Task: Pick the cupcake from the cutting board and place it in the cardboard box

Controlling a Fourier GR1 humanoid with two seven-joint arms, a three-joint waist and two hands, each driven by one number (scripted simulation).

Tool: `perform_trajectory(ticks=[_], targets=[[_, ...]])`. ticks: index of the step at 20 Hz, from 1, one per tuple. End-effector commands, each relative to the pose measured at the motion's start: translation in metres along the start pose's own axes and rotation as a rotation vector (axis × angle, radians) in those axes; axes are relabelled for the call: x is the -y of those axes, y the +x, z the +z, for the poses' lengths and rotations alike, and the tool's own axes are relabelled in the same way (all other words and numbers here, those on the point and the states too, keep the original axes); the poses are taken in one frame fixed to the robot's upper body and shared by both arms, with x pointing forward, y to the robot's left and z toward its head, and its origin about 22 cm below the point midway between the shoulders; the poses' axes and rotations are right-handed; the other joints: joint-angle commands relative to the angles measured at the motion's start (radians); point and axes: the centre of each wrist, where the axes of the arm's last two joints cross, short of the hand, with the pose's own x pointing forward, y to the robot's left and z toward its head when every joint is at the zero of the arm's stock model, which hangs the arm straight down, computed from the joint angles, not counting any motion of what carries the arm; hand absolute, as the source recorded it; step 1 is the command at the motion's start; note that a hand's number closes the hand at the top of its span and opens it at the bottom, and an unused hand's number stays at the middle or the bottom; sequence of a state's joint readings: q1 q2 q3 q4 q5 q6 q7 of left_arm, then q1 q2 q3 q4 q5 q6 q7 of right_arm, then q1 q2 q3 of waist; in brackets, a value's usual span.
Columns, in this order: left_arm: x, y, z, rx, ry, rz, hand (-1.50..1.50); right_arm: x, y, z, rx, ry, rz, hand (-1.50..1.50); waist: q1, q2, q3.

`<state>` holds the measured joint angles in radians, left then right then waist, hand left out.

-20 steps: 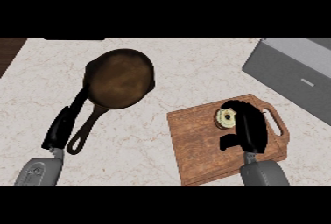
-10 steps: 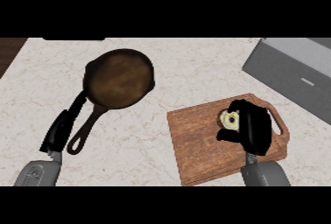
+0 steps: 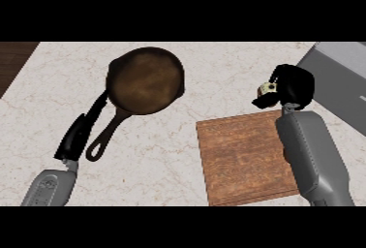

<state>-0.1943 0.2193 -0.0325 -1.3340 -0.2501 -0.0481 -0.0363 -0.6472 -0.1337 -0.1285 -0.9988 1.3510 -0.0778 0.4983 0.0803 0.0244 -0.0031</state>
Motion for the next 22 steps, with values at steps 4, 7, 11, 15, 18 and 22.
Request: perform_trajectory(ticks=[4,7,11,15,18,22], targets=[[0.009,0.001,0.002,0.003,-0.007,0.000,0.00,0.075,0.064,-0.050,-0.133,-0.052,0.103,1.50,0.004,-0.002,0.003],[-0.006,-0.012,-0.003,-0.027,0.010,0.004,0.00,0.101,0.065,-0.063,-0.169,-0.122,0.124,1.50,-0.029,-0.005,0.002],[0.004,-0.004,-0.005,-0.033,0.021,-0.003,0.00,0.149,0.077,-0.070,-0.253,-0.238,0.142,1.50,-0.047,-0.013,0.002],[0.001,-0.005,0.001,-0.028,0.036,0.019,0.00,0.174,0.071,-0.081,-0.355,-0.274,0.118,1.50,-0.044,-0.014,0.003],[-0.016,-0.005,-0.002,-0.033,0.043,0.004,0.00,0.164,0.072,-0.079,-0.404,-0.289,0.125,1.50,-0.060,-0.018,0.003],[-0.010,-0.019,0.003,-0.056,0.050,0.006,0.00,0.198,0.032,-0.092,-0.451,-0.351,0.061,1.50,-0.076,-0.022,0.003]])
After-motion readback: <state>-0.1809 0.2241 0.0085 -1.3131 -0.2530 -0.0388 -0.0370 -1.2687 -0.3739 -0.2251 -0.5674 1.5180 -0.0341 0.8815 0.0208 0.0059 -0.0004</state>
